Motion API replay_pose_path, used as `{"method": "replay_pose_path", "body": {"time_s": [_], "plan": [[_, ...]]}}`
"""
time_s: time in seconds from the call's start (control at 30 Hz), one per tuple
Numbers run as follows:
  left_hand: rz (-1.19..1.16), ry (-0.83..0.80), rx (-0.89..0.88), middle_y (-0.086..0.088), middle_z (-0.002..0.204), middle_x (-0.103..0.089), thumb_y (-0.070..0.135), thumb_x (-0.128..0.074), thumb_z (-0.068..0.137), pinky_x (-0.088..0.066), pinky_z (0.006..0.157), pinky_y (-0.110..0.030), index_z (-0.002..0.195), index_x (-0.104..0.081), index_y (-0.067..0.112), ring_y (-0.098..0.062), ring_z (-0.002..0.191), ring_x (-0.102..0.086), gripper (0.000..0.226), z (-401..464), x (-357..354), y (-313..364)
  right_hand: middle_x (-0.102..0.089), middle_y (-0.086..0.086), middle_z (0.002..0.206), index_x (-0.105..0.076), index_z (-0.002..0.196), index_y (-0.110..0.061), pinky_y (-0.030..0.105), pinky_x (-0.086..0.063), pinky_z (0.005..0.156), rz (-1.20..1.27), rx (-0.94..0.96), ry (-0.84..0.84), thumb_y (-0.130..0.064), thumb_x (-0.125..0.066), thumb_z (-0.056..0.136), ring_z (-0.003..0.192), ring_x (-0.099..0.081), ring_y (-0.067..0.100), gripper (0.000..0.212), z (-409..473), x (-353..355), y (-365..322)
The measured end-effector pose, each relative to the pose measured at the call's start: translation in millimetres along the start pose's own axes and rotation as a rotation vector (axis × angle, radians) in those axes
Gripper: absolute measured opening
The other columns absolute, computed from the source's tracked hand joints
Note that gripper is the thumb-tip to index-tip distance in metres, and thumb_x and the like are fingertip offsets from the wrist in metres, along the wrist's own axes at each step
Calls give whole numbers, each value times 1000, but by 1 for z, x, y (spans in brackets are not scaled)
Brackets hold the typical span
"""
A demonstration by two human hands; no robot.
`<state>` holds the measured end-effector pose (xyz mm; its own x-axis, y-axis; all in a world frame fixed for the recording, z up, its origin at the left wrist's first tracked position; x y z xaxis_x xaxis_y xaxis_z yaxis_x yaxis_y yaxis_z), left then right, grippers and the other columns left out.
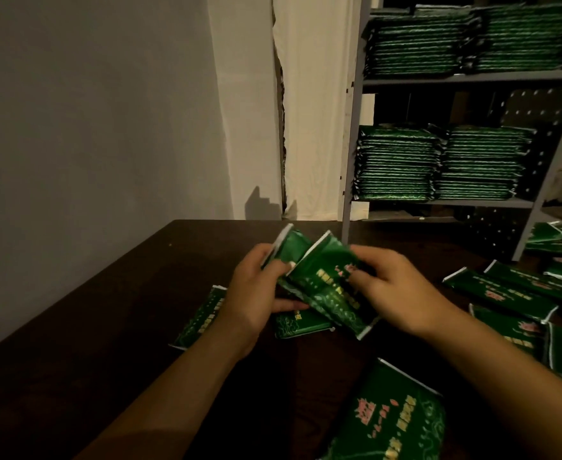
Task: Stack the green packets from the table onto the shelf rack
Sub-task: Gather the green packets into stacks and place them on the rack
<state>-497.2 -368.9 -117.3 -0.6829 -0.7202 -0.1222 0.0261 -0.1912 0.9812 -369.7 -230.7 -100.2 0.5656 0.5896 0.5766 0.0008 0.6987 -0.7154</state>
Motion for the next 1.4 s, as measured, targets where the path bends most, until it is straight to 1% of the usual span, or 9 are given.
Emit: {"method": "replay_pose_path", "body": {"time_s": [0.17,0.3,0.43,0.6,0.77,0.9,1.07,1.2,1.4], "plan": [[106,-96,-116,-6,110,-70,21,-67,92,-63,68,-38,113,-63,20,-19,92,-75,21,-7,-5,3,-52,-14,115,-60,127,-27,7,-42,89,-195,218,175,-11,-70,88,106,-52,-3,44,-3,-4,-14],[-148,210,-134,-1,114,-68,13,-58,99,-62,70,-32,109,-58,26,-17,94,-74,17,8,18,7,-47,-2,135,-47,141,-24,30,-45,98,-213,-140,377,-32,-60,97,121,-49,14,47,3,12,9],[-118,373,-145,3,111,-66,26,-48,106,-59,65,-26,119,-51,22,-15,91,-70,14,14,29,5,-34,12,155,-25,154,-20,48,-33,114,-471,-464,55,-77,-40,87,141,-34,30,89,-4,0,27],[-16,423,-173,4,103,-66,29,-42,108,-54,68,-33,108,-49,28,-15,84,-68,7,14,23,-2,-21,11,163,-11,157,-18,54,-10,122,-610,-467,-168,-105,-18,52,151,-18,30,137,-4,-34,12],[0,393,-166,2,105,-64,25,-44,107,-55,65,-32,112,-48,21,-14,83,-67,7,14,19,-7,-35,10,154,-23,151,-20,52,-25,119,-650,-494,-176,-91,-53,66,143,-31,32,115,1,-36,12],[-13,366,-166,-1,109,-68,12,-57,101,-61,78,-37,105,-53,25,-19,97,-70,14,17,25,-9,-59,-5,120,-46,135,-21,36,-44,105,-244,-560,-169,-43,-90,66,114,-55,18,85,0,-10,14],[51,381,-140,2,108,-65,10,-63,95,-53,90,-38,114,-49,24,-16,102,-65,27,15,25,-11,-62,-10,98,-63,102,-25,28,-51,87,-45,-480,-216,-14,-83,78,88,-60,6,34,-9,3,15],[70,376,-131,3,111,-63,10,-59,98,-51,94,-39,116,-45,23,-11,99,-63,26,14,25,-14,-68,-11,106,-61,108,-29,29,-53,87,-20,-407,-220,-9,-77,84,96,-65,6,36,-7,11,18],[127,340,-142,10,112,-62,3,-63,95,-54,96,-39,127,-45,27,-16,111,-64,43,13,21,-13,-71,-4,113,-65,110,-30,34,-57,84,244,-326,159,12,-62,88,101,-68,16,48,0,46,39]]}}
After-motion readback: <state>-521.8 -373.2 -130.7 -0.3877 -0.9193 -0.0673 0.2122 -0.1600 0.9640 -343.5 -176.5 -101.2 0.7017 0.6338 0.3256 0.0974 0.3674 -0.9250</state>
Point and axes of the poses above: each hand's wrist, its own z-axis towards the middle knuckle, its own x-axis out of the back of the hand, y = z × x, the point moved 3 cm from there along z, towards the middle knuckle
